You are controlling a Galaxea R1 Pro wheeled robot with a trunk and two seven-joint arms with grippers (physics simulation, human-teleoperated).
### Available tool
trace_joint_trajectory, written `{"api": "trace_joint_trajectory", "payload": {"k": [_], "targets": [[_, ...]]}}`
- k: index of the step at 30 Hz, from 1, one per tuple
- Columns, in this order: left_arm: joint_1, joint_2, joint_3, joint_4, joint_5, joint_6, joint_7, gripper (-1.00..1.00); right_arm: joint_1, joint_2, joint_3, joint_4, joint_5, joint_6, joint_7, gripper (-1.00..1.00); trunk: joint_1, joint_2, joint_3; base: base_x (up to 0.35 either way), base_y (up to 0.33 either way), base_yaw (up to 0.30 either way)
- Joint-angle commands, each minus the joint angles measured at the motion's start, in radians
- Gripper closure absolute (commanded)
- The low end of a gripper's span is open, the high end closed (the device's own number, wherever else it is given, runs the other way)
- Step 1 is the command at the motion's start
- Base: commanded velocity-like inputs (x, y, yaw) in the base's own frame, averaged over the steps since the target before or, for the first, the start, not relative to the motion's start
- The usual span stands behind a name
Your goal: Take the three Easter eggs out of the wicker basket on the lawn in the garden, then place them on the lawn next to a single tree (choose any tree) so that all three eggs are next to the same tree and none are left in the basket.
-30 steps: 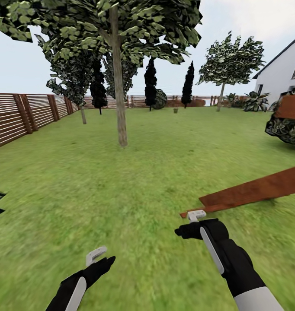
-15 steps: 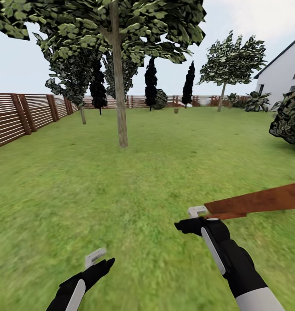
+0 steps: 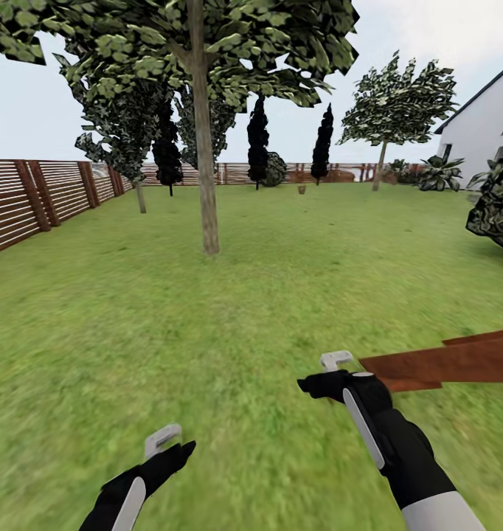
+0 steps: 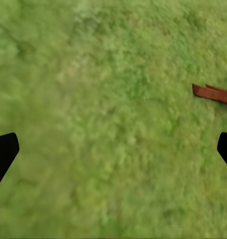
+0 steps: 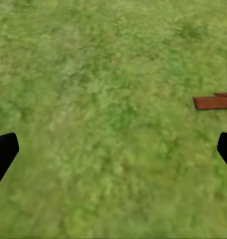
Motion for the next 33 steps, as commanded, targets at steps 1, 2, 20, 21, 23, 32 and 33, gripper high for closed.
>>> {"api": "trace_joint_trajectory", "payload": {"k": [1,2,20,21,23,32,33], "targets": [[-0.001,-0.001,0.005,-0.001,0.004,0.007,-0.005,-1.00,-0.001,-0.001,0.002,-0.001,-0.008,0.004,-0.004,-1.00,0.001,-0.001,-0.001,0.321,0.102,0.000],[-0.001,-0.001,0.005,-0.001,0.004,0.007,-0.005,-1.00,-0.001,-0.001,0.002,-0.001,-0.008,0.004,-0.004,-1.00,0.001,-0.001,-0.001,0.321,0.102,0.000],[-0.001,-0.001,0.005,-0.001,0.005,0.007,-0.005,-1.00,0.007,-0.001,0.001,-0.002,-0.005,-0.005,-0.005,-1.00,0.001,-0.001,-0.001,0.321,0.102,0.000],[-0.001,-0.001,0.005,-0.001,0.005,0.007,-0.005,-1.00,0.007,-0.002,0.001,-0.002,-0.005,-0.008,-0.005,-1.00,0.001,-0.001,-0.001,0.321,0.102,0.000],[-0.001,-0.001,0.005,-0.001,0.004,0.007,-0.005,-1.00,0.007,-0.002,0.001,-0.002,-0.005,-0.011,-0.005,-1.00,0.001,-0.001,-0.001,0.321,0.102,0.000],[0.000,0.000,0.005,0.000,0.005,0.007,-0.005,-1.00,0.007,0.000,0.001,-0.002,-0.004,-0.017,-0.007,-1.00,0.001,-0.001,-0.001,0.321,0.102,0.000],[0.000,0.001,0.005,0.000,0.005,0.007,-0.005,-1.00,0.007,0.000,0.001,-0.002,-0.004,-0.017,-0.008,-1.00,0.001,-0.001,-0.001,0.321,0.102,0.000]]}}
